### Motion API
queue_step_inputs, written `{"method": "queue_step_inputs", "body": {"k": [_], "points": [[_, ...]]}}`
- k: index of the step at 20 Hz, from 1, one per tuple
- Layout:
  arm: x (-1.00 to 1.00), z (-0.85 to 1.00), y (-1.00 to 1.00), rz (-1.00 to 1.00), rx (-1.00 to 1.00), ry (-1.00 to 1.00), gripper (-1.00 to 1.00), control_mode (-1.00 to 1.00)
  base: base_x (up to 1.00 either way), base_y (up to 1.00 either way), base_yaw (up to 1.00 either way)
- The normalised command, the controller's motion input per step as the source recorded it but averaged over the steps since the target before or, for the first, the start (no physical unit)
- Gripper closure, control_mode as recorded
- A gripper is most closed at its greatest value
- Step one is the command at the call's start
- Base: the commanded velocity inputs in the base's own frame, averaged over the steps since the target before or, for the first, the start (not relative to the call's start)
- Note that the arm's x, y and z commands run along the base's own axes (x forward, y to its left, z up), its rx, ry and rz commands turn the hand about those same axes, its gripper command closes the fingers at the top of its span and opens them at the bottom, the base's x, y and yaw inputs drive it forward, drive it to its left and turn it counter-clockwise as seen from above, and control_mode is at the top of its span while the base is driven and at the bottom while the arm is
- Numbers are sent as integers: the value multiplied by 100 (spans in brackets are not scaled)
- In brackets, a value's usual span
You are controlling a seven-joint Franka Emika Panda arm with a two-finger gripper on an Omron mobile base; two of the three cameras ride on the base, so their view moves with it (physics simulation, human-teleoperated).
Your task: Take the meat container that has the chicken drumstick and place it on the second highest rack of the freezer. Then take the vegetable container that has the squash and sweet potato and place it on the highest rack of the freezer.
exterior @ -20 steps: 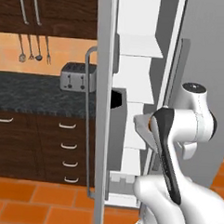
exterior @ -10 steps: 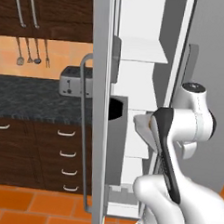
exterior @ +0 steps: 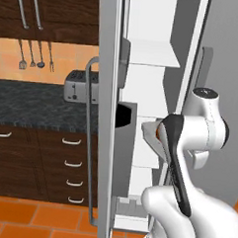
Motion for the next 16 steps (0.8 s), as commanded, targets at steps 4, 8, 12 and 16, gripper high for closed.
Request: {"method": "queue_step_inputs", "body": {"k": [4,8,12,16], "points": [[0,0,-1,0,0,0,100,-100,0,0,0],[8,20,-26,-9,4,0,100,-100,0,0,0],[37,20,-21,-26,3,0,100,-100,0,0,0],[65,1,0,-13,3,-2,100,-100,0,0,0]]}}
